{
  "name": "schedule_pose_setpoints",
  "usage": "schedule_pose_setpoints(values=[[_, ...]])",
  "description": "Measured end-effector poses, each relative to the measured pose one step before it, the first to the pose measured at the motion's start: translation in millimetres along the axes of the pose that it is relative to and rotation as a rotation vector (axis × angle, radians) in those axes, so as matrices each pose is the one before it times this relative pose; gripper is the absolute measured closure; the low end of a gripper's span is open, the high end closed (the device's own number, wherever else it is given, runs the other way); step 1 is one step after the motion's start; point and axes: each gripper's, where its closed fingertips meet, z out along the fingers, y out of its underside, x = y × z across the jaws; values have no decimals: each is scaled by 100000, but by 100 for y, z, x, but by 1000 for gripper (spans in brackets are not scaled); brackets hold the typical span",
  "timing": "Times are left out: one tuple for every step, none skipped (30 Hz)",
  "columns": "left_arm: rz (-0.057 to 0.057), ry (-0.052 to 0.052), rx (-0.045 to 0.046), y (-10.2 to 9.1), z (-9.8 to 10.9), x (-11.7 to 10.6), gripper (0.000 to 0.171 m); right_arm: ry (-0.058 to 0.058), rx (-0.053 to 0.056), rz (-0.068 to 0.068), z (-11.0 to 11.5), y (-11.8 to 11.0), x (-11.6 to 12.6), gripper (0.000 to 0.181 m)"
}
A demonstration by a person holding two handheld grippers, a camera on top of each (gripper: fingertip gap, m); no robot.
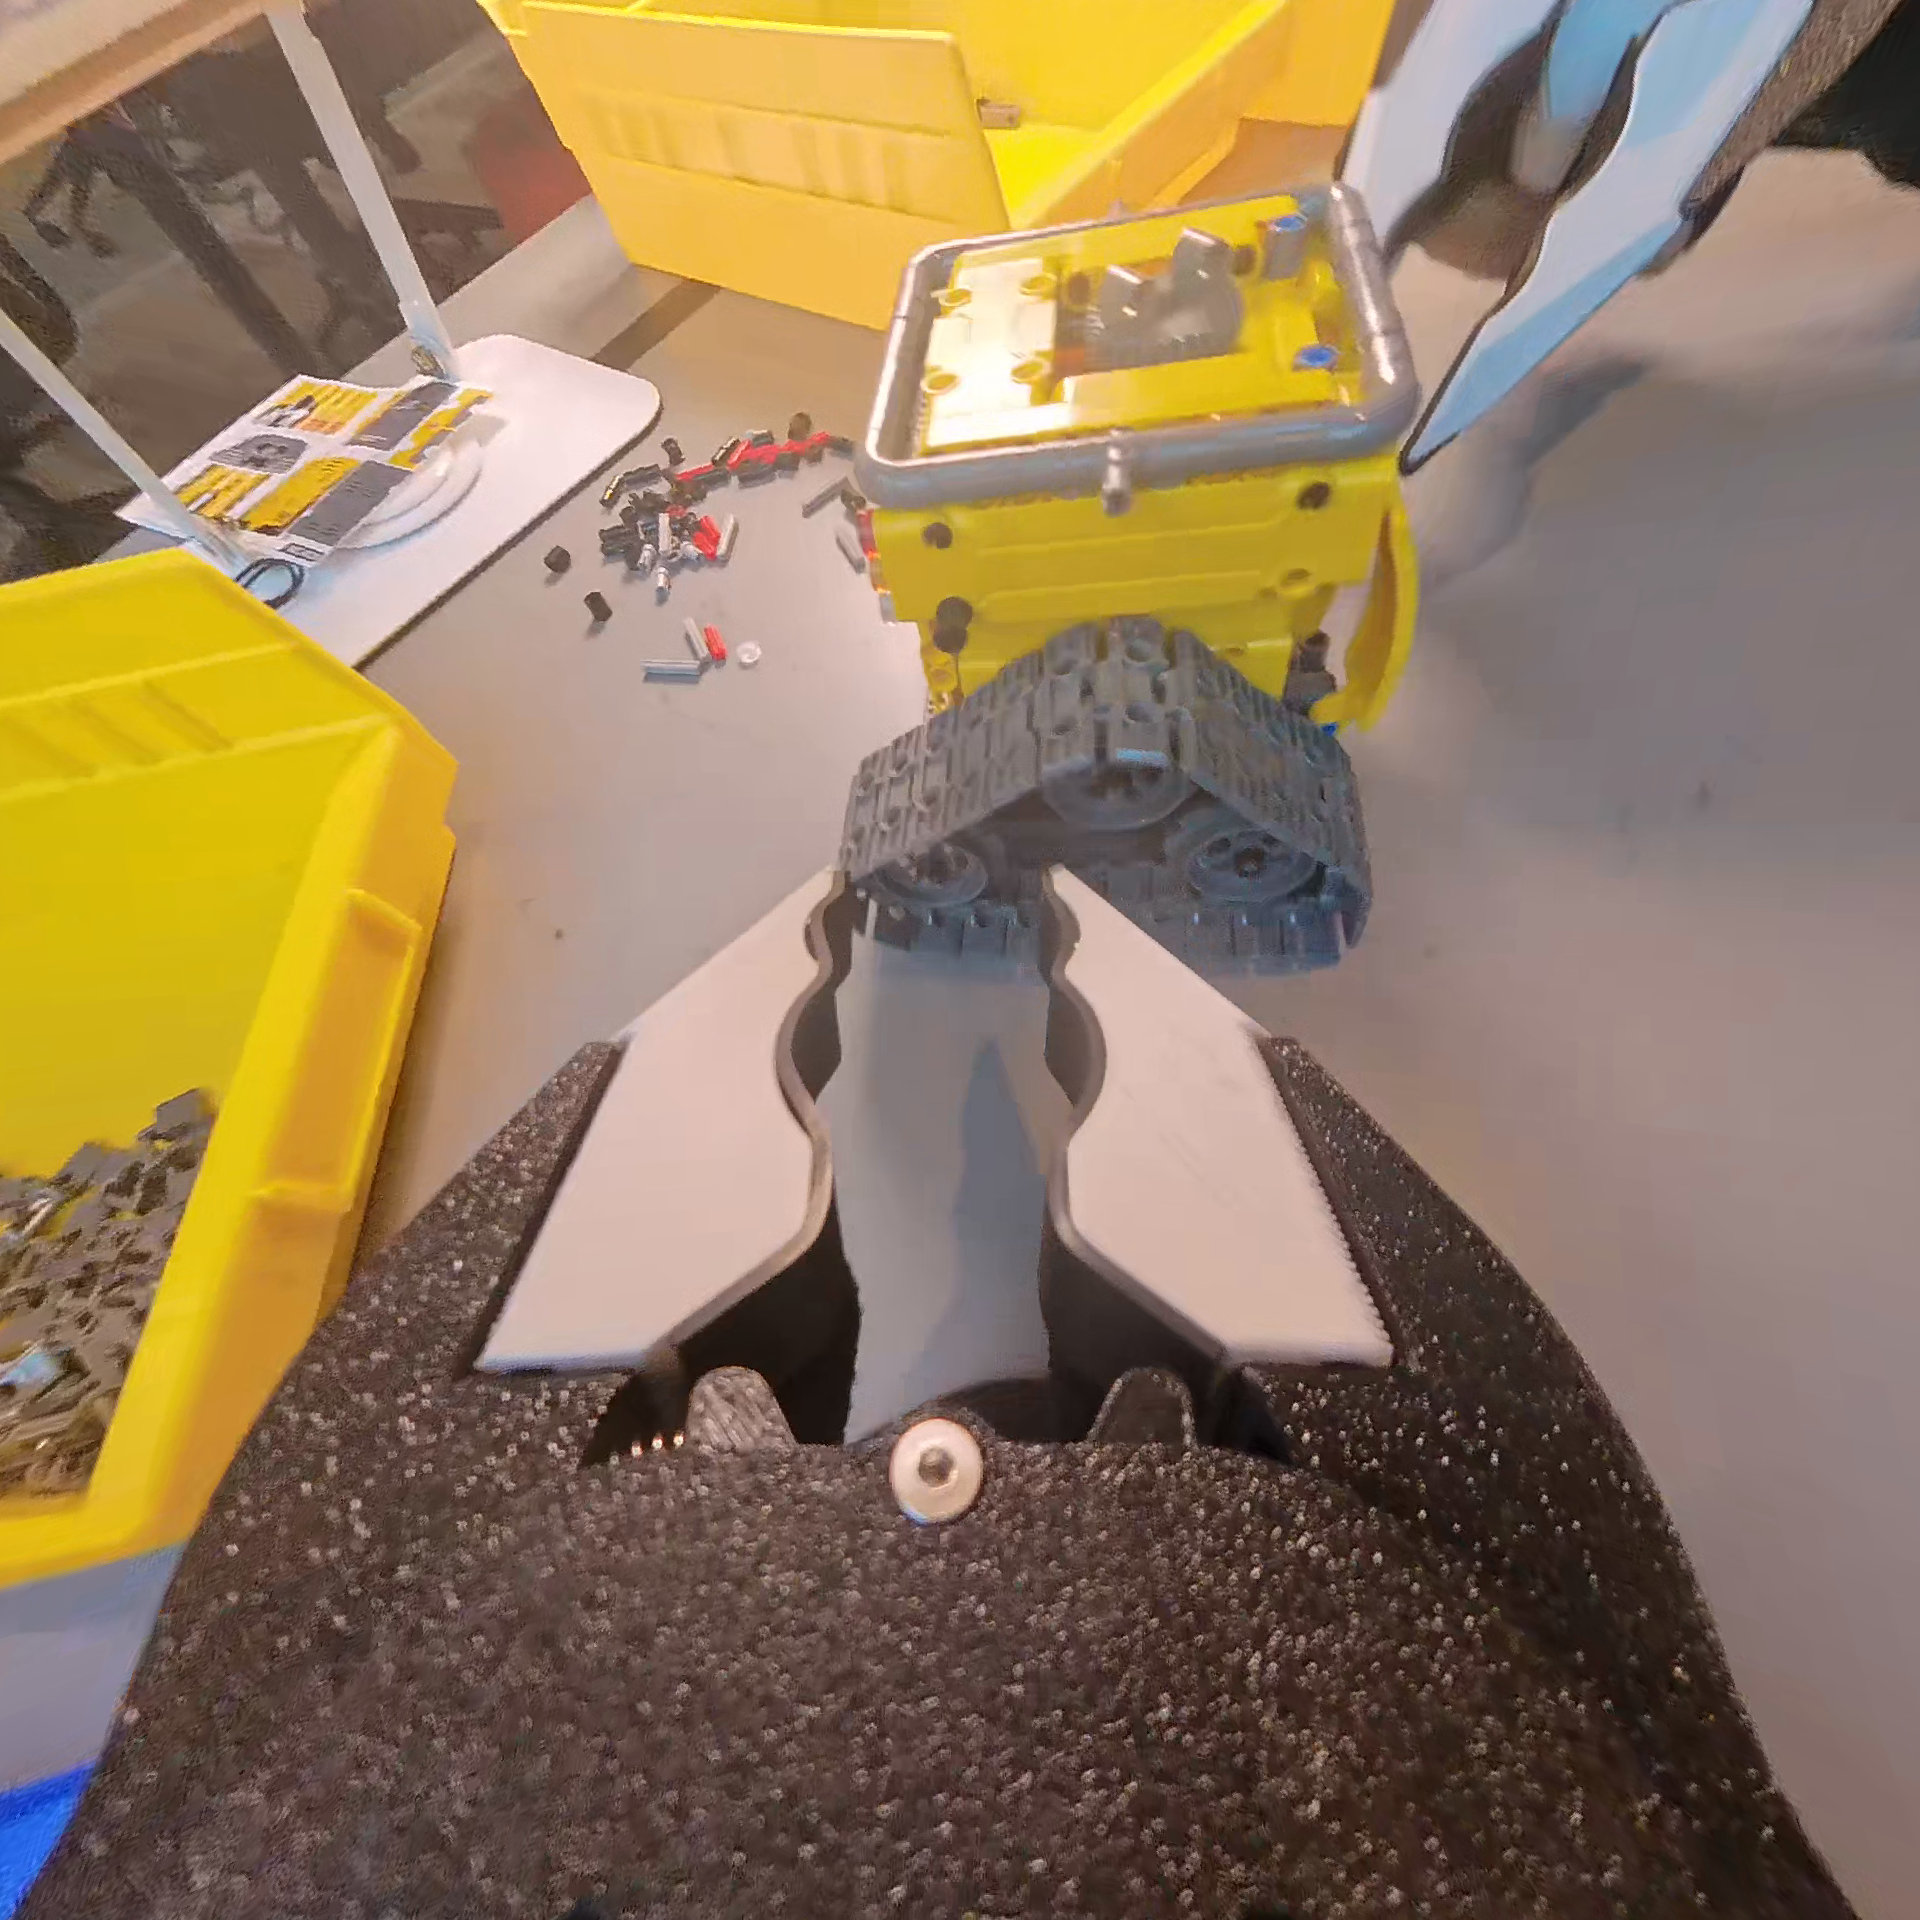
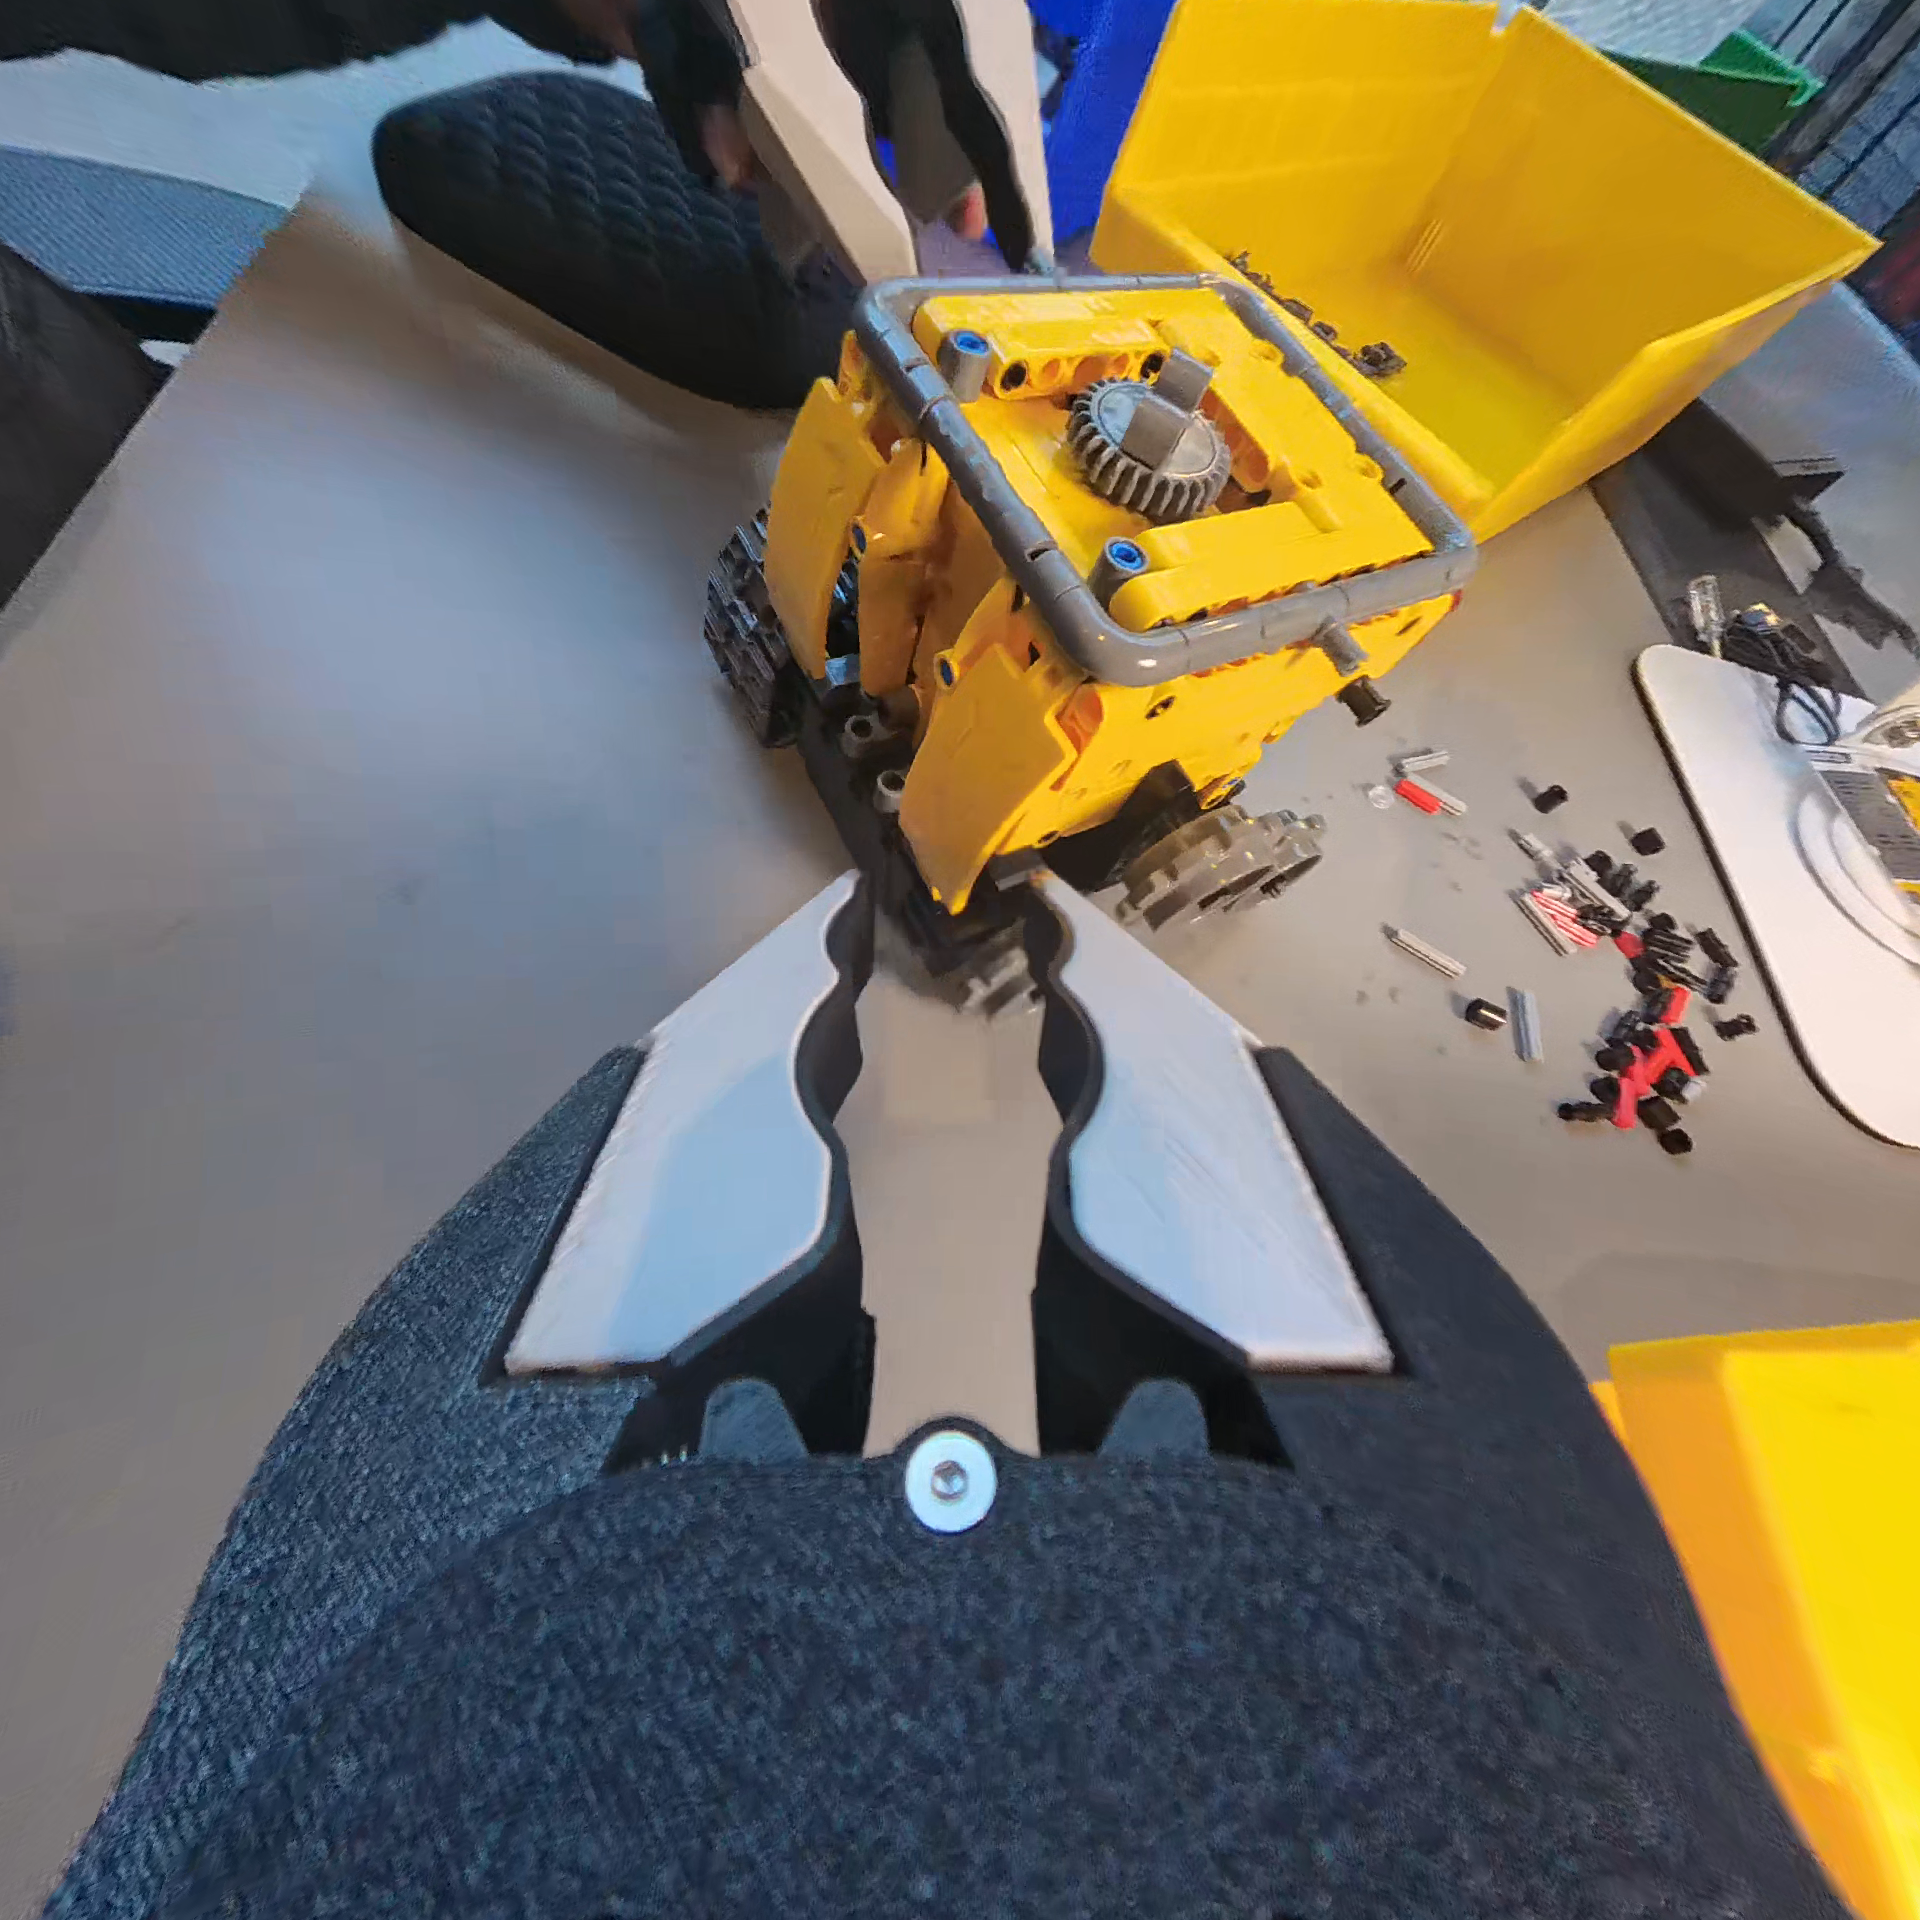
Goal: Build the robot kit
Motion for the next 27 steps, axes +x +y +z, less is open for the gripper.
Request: schedule_pose_setpoints(values=[[1369,-269,-922,157,-320,669,139,-1524,-764,-629,-298,90,-272,146],[498,1010,-890,143,-193,899,139,532,116,201,-171,-33,84,138],[383,1678,-633,114,-51,1064,139,2985,257,-589,27,-50,448,129],[746,2209,-413,97,92,1154,139,3113,-640,-1920,282,124,412,122],[647,2694,-492,106,249,1164,139,2865,-157,-2099,548,115,338,115],[-6,3079,-1076,171,407,1082,138,2508,1134,-662,697,-17,299,116],[-305,2977,-1812,237,539,900,134,3431,2592,362,614,-249,461,117],[137,1334,-1977,233,552,541,132,628,1251,651,362,-119,175,134],[1049,-359,-2664,307,506,194,132,-5516,189,1361,268,-76,-664,158],[1460,-893,-3650,450,407,9,132,105,429,3958,261,-170,133,166],[1065,-11,-2937,365,291,67,131,-318,-633,4493,257,-42,93,167],[266,720,-1212,120,159,116,132,-4630,603,4963,137,-349,-557,170],[-544,69,-95,-7,-17,-65,136,-5861,1125,5222,87,-546,-807,172],[-1069,-608,218,0,-167,-274,141,-2005,-75,5449,95,-462,-342,173],[-1550,186,938,-53,-277,-274,144,-326,-1637,5480,56,-310,-73,173],[-2404,1127,2087,-217,-390,-181,146,-1077,-788,5738,-17,-437,-138,174],[-2652,1678,2624,-322,-491,-120,148,-2199,929,7201,-127,-638,-215,174],[-2584,2141,3231,-482,-570,-61,151,-3527,1682,8272,-186,-723,-343,175],[-2746,2249,4083,-678,-592,-60,157,-3801,1756,8172,-205,-685,-360,175],[-3140,1945,4393,-784,-596,-153,159,-3221,1512,5956,-222,-611,-327,176],[-3375,2540,3603,-704,-535,-146,160,-3111,1135,4473,-241,-533,-347,176],[-3627,3036,2898,-654,-393,-98,160,-2825,956,4236,-216,-464,-336,177],[-3641,3026,2666,-655,-276,-82,159,-1490,1282,3656,-201,-485,-165,177],[-3956,3258,2326,-616,-183,-19,159,-558,1116,2448,-212,-431,-8,176],[-4380,3969,1959,-590,-79,121,159,-484,947,2575,-245,-386,68,176],[-4547,4463,1971,-592,-18,213,159,-748,1098,2965,-277,-377,86,175],[-4539,4276,2027,-610,14,178,159,-701,1243,2480,-292,-390,119,175]])
